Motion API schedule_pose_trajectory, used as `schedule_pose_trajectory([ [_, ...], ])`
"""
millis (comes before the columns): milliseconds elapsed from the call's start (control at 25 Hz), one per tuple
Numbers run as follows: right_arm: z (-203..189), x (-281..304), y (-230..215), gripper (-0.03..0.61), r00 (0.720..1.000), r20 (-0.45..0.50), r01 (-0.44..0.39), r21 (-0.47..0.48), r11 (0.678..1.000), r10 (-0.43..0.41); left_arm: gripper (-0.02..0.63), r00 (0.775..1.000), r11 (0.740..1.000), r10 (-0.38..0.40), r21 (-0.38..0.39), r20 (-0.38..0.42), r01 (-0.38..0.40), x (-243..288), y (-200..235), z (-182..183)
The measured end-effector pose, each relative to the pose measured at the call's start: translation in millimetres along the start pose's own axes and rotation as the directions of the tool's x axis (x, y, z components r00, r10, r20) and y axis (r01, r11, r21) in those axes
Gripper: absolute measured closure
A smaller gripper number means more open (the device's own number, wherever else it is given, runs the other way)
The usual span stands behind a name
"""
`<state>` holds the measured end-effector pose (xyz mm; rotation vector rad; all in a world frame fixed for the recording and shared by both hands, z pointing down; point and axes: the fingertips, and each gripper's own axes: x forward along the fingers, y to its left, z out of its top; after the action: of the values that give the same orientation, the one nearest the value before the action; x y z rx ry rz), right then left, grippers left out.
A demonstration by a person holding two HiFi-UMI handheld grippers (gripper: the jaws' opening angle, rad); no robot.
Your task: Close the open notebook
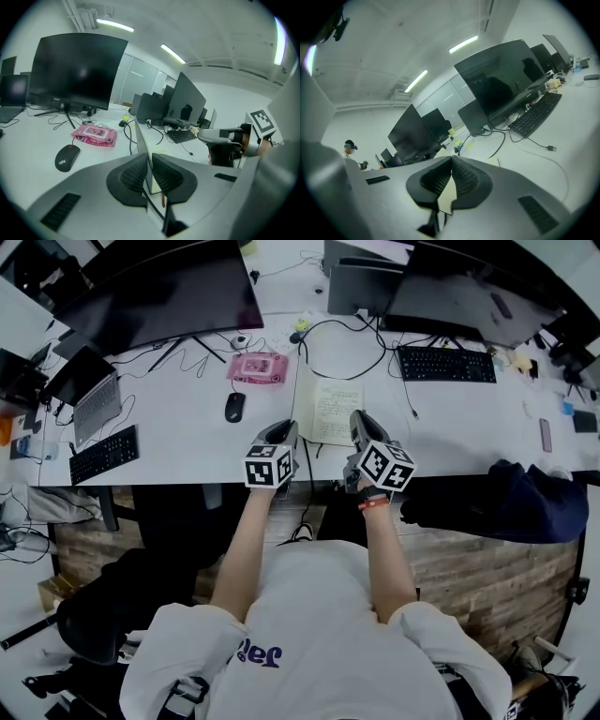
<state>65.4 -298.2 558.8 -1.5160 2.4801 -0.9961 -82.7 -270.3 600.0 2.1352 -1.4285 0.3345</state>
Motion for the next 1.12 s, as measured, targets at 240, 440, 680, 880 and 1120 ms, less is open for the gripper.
schedule_pose_trajectory([
  [240, -2.2, -2.8, -2.5, 0.565, 1.000, 0.001, 0.009, 0.001, 1.000, -0.009, 0.569, 0.999, 0.999, -0.035, 0.016, 0.004, 0.035, 4.0, -13.1, 2.7],
  [440, -1.4, -7.1, -8.4, 0.565, 1.000, 0.005, 0.024, 0.004, 1.000, -0.024, 0.569, 0.998, 0.998, -0.063, 0.031, 0.001, 0.063, 9.0, -26.2, 3.3],
  [680, 0.3, -13.9, -14.1, 0.565, 0.999, 0.016, 0.039, 0.008, 0.999, -0.039, 0.566, 0.996, 0.995, -0.087, 0.056, -0.007, 0.087, 14.1, -42.2, 1.5],
  [880, 0.3, -20.0, -20.8, 0.565, 0.999, 0.018, 0.049, 0.011, 0.999, -0.049, 0.560, 0.995, 0.993, -0.100, 0.062, -0.011, 0.100, 20.1, -55.1, -0.7],
  [1120, 0.8, -29.7, -31.2, 0.565, 0.997, 0.027, 0.068, 0.022, 0.997, -0.068, 0.553, 0.993, 0.991, -0.115, 0.068, -0.023, 0.117, 27.0, -68.7, -5.5],
])
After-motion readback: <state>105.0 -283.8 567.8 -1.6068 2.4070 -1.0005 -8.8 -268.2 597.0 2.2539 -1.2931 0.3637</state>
